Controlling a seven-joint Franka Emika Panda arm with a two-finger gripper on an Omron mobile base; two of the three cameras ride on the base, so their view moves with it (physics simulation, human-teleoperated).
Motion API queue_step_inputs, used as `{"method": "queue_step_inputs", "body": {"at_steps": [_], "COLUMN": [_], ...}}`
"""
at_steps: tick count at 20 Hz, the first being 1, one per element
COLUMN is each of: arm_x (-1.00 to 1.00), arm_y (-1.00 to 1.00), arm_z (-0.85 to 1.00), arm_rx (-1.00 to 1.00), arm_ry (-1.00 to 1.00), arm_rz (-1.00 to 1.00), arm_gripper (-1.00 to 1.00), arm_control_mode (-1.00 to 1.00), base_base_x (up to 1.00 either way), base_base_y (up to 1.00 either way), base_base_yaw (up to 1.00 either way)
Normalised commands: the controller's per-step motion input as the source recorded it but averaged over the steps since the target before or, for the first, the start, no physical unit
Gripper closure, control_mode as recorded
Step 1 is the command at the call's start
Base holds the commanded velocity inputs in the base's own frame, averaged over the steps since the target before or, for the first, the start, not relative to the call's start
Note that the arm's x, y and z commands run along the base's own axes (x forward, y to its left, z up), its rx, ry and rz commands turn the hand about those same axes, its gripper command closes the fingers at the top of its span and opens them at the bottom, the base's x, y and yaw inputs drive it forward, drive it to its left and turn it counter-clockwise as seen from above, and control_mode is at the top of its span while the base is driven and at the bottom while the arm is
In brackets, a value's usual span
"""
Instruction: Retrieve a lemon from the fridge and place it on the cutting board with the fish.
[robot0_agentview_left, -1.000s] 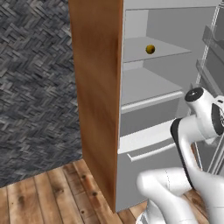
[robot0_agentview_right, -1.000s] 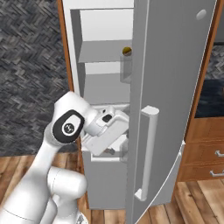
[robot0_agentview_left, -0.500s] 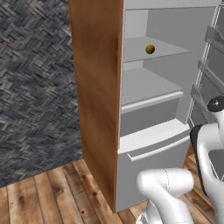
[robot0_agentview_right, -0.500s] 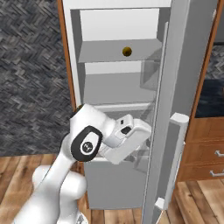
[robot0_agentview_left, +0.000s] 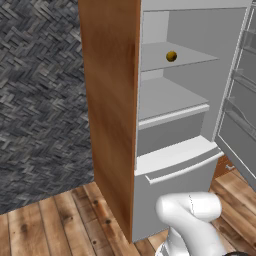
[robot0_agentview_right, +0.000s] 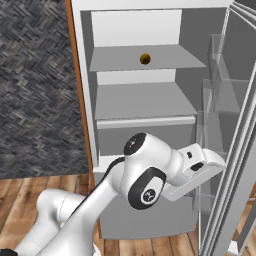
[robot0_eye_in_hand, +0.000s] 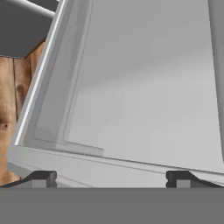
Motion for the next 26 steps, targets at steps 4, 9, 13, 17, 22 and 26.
{"method": "queue_step_inputs", "body": {"at_steps": [4,9,13,17,22,26], "arm_x": [-0.01,-0.22,-0.08,0.16,0.67,0.69], "arm_y": [-0.29,0.4,0.98,0.96,0.74,0.66], "arm_z": [0.54,0.33,0.0,0.0,0.0,-0.02], "arm_rx": [0.09,0.1,0.15,0.32,0.51,0.65], "arm_ry": [0.0,-0.05,-0.01,-0.05,-0.1,-0.07], "arm_rz": [0.0,-0.1,-0.14,-0.16,-0.23,-0.21], "arm_gripper": [-1.0,-1.0,-1.0,-1.0,-1.0,-1.0], "arm_control_mode": [-1.0,-1.0,-1.0,-1.0,-1.0,-1.0], "base_base_x": [0.0,0.0,0.0,0.0,0.0,0.0], "base_base_y": [0.0,0.0,0.0,0.0,0.0,0.0], "base_base_yaw": [0.0,0.0,0.0,0.0,0.0,0.0]}}
